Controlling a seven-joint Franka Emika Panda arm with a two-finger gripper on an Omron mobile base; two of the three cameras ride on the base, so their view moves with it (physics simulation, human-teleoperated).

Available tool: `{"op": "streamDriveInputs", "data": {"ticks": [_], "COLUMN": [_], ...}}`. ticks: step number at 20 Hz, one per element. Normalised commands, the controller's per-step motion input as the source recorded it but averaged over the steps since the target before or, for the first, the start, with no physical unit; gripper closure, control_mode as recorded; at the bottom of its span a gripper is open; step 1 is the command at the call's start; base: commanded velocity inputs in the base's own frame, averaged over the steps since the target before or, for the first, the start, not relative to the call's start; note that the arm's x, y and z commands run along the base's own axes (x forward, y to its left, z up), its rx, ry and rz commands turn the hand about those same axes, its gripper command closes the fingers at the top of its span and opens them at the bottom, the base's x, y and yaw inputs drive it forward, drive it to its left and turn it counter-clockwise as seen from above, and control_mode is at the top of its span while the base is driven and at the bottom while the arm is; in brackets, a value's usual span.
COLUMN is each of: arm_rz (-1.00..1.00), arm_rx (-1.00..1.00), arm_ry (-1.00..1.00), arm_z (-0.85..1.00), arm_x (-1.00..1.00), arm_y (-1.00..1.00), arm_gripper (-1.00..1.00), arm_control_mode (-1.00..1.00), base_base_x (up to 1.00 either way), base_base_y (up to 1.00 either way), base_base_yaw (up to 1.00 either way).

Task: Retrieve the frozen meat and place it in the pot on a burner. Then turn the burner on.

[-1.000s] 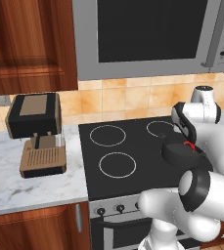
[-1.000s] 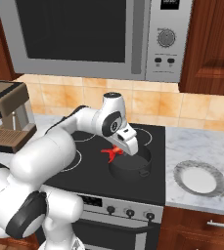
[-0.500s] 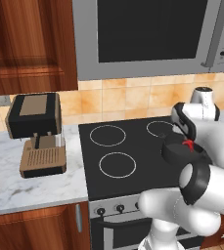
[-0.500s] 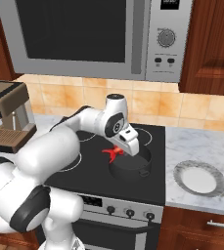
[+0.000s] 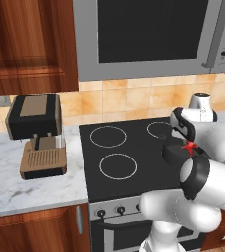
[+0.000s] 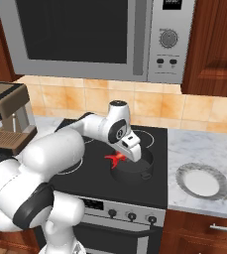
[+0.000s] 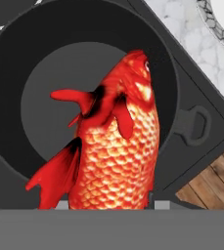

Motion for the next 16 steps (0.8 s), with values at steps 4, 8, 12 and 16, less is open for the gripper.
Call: {"op": "streamDriveInputs", "data": {"ticks": [4, 8, 12, 16], "arm_rz": [0.0, 0.0, 0.0, 0.0], "arm_rx": [0.0, 0.0, 0.0, 0.0], "arm_ry": [0.0, 0.0, 0.0, 0.02], "arm_z": [-0.26, -0.27, -0.16, 0.0], "arm_x": [0.01, 0.02, 0.03, 0.05], "arm_y": [0.0, 0.0, 0.0, 0.0], "arm_gripper": [1.0, 1.0, 1.0, 1.0], "arm_control_mode": [-1.0, -1.0, -1.0, -1.0], "base_base_x": [0.0, 0.0, 0.0, 0.0], "base_base_y": [0.0, 0.0, 0.0, 0.0], "base_base_yaw": [0.0, 0.0, 0.0, 0.0]}}
